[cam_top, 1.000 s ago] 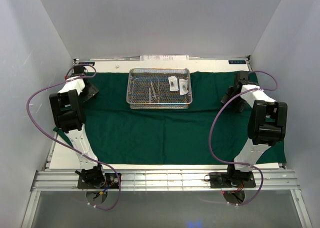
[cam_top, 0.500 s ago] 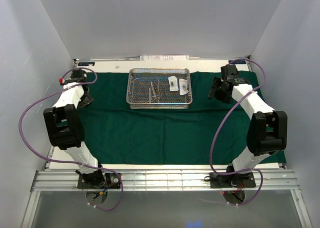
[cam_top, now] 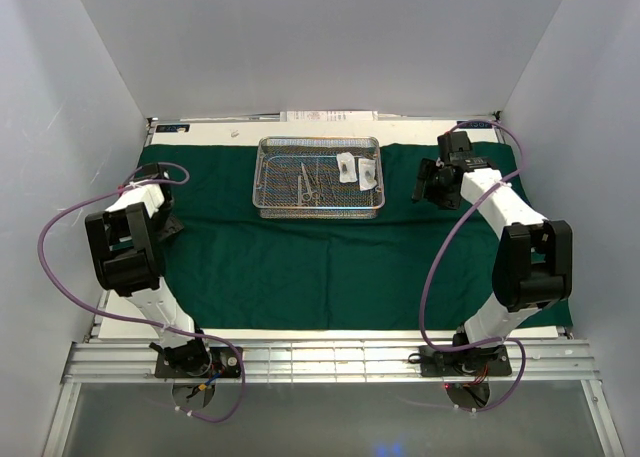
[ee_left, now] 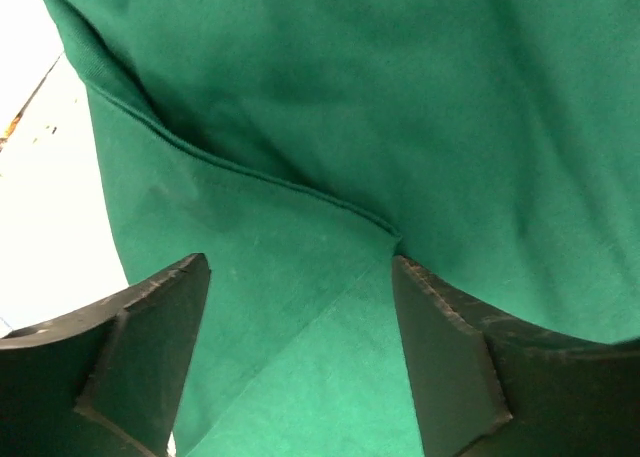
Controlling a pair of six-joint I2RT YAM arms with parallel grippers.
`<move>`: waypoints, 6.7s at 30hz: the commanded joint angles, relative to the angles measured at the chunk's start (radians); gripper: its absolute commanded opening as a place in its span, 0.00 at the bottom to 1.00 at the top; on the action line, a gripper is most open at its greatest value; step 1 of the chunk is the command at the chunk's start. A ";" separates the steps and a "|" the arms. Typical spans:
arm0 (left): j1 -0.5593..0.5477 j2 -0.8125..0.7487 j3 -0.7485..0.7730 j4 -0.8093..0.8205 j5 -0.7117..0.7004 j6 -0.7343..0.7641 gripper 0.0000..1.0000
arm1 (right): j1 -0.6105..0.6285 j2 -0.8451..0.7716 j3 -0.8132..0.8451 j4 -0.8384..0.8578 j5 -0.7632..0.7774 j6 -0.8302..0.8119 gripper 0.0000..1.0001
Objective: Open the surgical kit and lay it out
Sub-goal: Smooth out the surgical kit at the center of the board.
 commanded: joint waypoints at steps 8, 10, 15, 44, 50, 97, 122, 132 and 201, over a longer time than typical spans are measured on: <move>0.029 0.029 -0.007 0.141 0.051 0.011 0.73 | 0.016 0.036 0.016 -0.008 -0.016 -0.028 0.72; 0.031 0.037 -0.001 0.143 0.050 0.010 0.69 | 0.019 0.042 0.016 -0.008 -0.019 -0.031 0.72; 0.031 0.027 -0.023 0.143 0.050 0.007 0.56 | 0.019 0.051 0.022 -0.010 -0.016 -0.036 0.72; 0.084 -0.150 -0.072 0.008 -0.126 -0.021 0.00 | 0.019 0.076 0.027 0.001 -0.071 -0.034 0.72; 0.155 -0.276 -0.124 -0.034 -0.169 -0.073 0.00 | 0.017 0.088 0.044 -0.004 -0.103 -0.030 0.71; -0.011 0.282 0.635 0.302 0.372 -0.104 0.98 | -0.175 0.441 0.547 0.127 -0.039 -0.160 0.67; -0.109 0.547 0.683 0.584 0.364 0.057 0.98 | 0.017 0.762 0.800 0.200 -0.119 -0.297 0.67; -0.107 0.590 0.701 0.537 0.297 0.073 0.98 | 0.032 0.800 0.799 0.162 -0.104 -0.262 0.58; -0.077 -0.103 0.082 0.097 0.205 -0.151 0.98 | -0.132 0.369 0.386 0.064 -0.032 -0.057 0.66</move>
